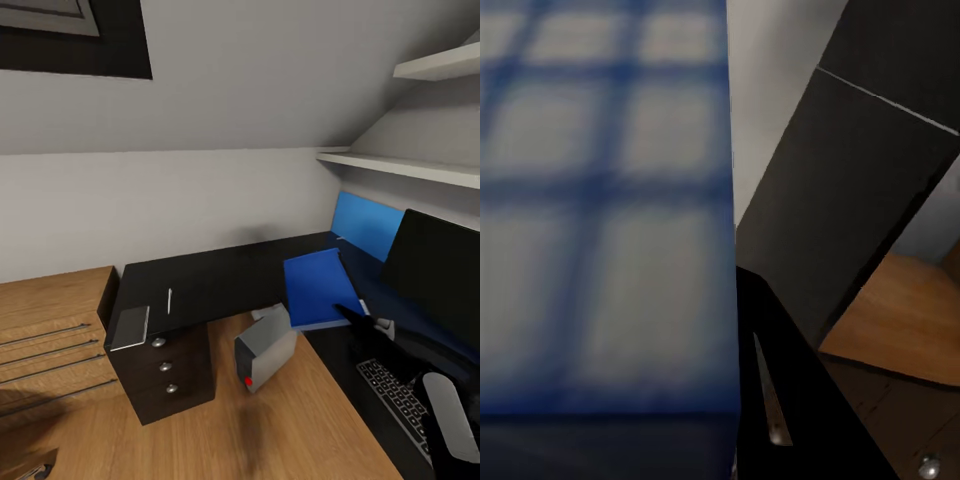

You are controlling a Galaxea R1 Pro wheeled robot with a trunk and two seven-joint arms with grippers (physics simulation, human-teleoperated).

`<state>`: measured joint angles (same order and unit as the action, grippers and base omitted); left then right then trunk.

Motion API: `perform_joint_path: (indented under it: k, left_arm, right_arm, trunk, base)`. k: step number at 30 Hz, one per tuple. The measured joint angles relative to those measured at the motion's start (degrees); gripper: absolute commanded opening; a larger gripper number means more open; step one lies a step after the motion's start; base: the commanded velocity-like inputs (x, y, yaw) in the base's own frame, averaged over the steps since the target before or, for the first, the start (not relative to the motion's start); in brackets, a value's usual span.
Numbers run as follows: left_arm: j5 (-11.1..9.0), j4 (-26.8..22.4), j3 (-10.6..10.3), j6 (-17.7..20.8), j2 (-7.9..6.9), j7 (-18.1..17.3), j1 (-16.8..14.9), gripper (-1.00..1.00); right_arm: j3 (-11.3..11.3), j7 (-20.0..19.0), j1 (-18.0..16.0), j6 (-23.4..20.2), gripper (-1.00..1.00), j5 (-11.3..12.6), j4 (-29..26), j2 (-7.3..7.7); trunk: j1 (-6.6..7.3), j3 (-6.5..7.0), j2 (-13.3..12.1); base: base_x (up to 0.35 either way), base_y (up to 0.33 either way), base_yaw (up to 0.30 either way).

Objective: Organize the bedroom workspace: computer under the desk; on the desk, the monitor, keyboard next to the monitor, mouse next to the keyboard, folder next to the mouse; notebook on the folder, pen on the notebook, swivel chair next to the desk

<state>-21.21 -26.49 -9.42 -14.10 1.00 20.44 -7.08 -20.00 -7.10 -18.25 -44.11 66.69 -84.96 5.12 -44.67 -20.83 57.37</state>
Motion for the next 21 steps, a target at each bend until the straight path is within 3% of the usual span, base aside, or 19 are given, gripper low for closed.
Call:
perform_joint_path:
  k: [4, 7, 9, 14, 15, 18, 21]
  left_arm:
    - [-0.05, 0.04, 0.07, -0.02, 0.36, 0.14, 0.00, 1.00]
    - [-0.15, 0.10, 0.13, -0.03, 0.43, 0.04, 0.00, 1.00]
    - [-0.13, 0.12, 0.10, -0.02, 0.48, -0.04, 0.00, 1.00]
    - [-0.05, 0.12, 0.00, 0.12, 1.09, -0.03, 0.00, 1.00]
    - [-0.04, 0.13, -0.03, 0.13, 1.34, -0.01, 0.00, 1.00]
    - [-0.03, 0.12, -0.03, 0.20, 1.52, 0.00, 0.00, 1.00]
    - [-0.02, 0.12, 0.01, 0.20, 1.57, 0.03, 0.00, 1.00]
  right_arm:
    - [2.73, 3.68, -0.50, 6.33, -1.00, -0.73, -1.05, -4.46]
    - [4.82, 10.32, -2.61, 14.00, -1.00, -1.26, -1.14, -6.88]
    - [8.45, 14.92, -5.17, 20.22, -1.00, -1.11, -1.12, -8.25]
    - [16.22, 18.60, -9.61, 39.77, -1.00, -1.19, 4.03, -9.88]
    - [18.97, 19.04, -10.72, 46.46, -1.00, -1.49, 7.34, -10.37]
    - [23.41, 19.24, -11.72, 56.28, -1.00, -1.42, 13.45, -11.04]
    - [27.47, 19.28, -12.10, 61.78, -1.00, -1.89, 18.32, -11.69]
  trunk:
    - [0.00, 0.00, 0.00]
    - [0.00, 0.00, 0.00]
    - [0.00, 0.01, 0.00]
    - [0.00, 0.00, -0.01]
    - [0.00, 0.00, -0.01]
    - [0.00, 0.00, -0.01]
    - [0.00, 0.00, 0.00]
  base:
    - [0.000, 0.000, 0.000]
    - [0.000, 0.000, 0.000]
    - [0.000, 0.000, 0.000]
    - [0.000, 0.000, 0.000]
    - [0.000, 0.000, 0.000]
    - [0.000, 0.000, 0.000]
    - [0.000, 0.000, 0.000]
